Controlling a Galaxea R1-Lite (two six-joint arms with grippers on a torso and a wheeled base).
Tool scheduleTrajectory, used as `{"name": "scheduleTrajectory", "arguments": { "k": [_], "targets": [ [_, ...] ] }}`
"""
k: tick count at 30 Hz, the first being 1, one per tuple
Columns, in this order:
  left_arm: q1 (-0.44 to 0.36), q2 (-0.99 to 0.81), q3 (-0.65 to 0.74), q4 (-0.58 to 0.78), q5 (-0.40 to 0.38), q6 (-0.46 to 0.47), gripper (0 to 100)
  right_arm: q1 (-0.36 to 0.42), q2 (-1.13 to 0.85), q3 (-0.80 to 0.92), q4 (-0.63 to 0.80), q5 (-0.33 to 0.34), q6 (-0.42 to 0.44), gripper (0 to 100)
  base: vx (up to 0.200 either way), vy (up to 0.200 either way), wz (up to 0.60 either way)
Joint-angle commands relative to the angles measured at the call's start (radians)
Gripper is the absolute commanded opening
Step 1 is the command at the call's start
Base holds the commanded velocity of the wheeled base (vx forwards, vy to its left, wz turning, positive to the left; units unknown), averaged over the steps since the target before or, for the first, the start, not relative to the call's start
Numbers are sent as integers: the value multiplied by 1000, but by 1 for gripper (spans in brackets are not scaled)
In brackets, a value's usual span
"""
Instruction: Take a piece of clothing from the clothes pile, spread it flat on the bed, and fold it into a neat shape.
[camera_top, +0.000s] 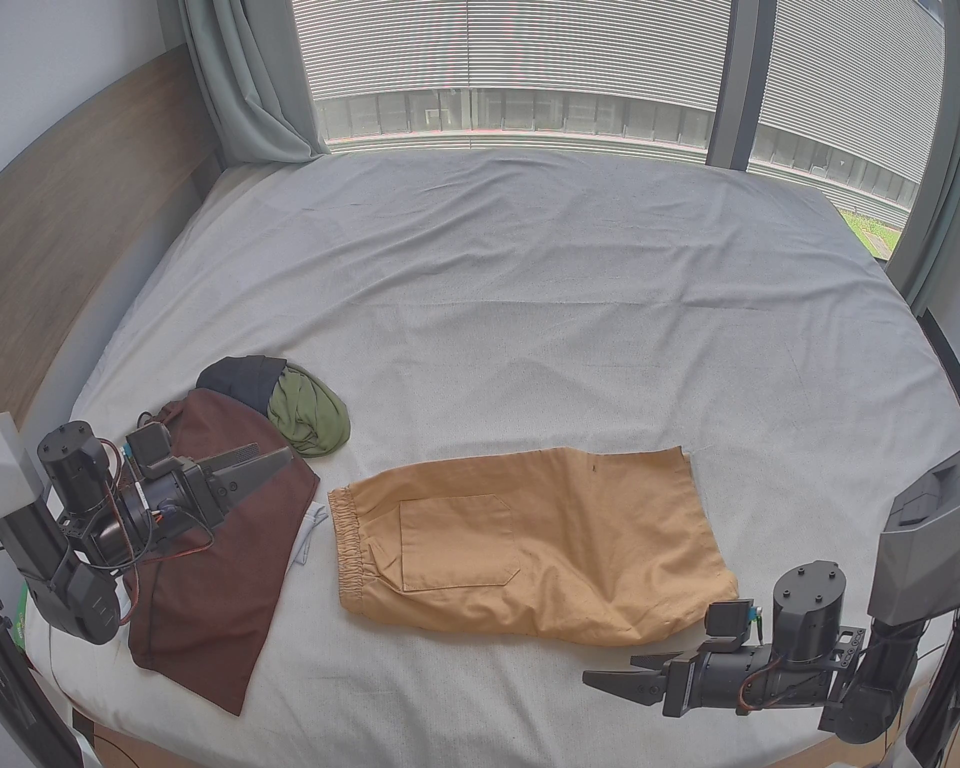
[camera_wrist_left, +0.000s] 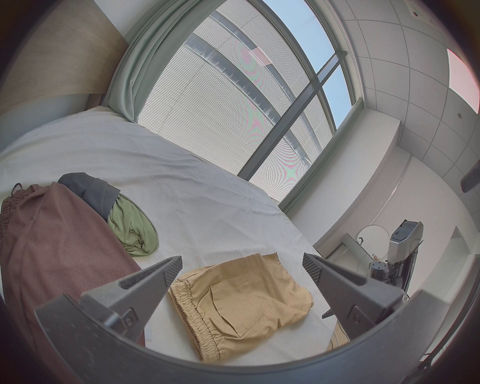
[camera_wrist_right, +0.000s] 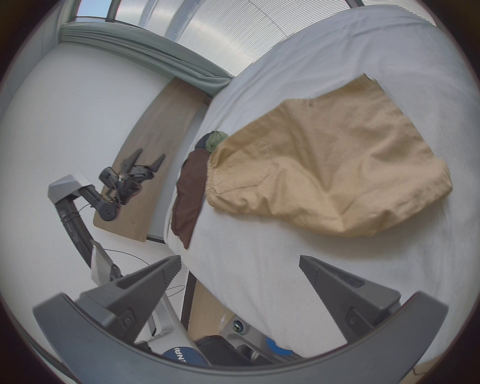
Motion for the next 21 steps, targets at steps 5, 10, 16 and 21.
{"name": "scheduleTrajectory", "arguments": {
  "k": [5, 10, 16, 21],
  "targets": [
    [-19, -2, 6, -1, 2, 0, 100, 12, -176, 13, -2, 7, 5, 100, 0, 0, 0],
    [-26, -2, 7, 1, 0, 0, 100, -41, -245, -39, 0, 45, 2, 100, 0, 0, 0],
    [-48, -4, 26, -1, -3, 0, 100, -93, -253, -137, 1, 130, 8, 100, 0, 0, 0],
    [-46, 3, 30, 1, -8, 0, 100, -137, -260, -137, -2, 159, 25, 100, 0, 0, 0]
  ]
}}
